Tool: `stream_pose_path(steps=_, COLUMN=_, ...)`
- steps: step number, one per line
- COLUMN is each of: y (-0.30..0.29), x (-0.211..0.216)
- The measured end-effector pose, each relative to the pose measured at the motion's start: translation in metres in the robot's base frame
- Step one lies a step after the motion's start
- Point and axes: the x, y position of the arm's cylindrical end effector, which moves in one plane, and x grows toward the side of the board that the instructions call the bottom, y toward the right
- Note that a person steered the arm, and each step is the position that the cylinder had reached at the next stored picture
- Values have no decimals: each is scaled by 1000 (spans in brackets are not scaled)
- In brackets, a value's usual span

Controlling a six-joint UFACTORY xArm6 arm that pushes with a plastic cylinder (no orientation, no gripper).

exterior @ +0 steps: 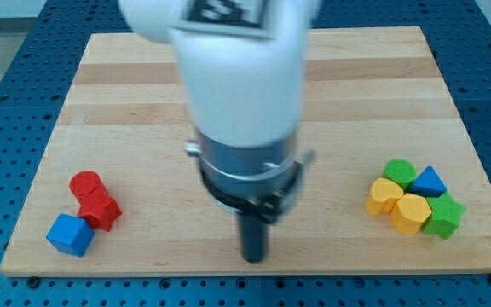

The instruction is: Point at the green star

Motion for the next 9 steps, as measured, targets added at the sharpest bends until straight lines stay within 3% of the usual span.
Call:
stream_pose_path(steps=3, y=148, x=3)
stream_pose_path(steps=7, y=229, x=0)
stream_pose_path(steps=9, y=234, x=-33)
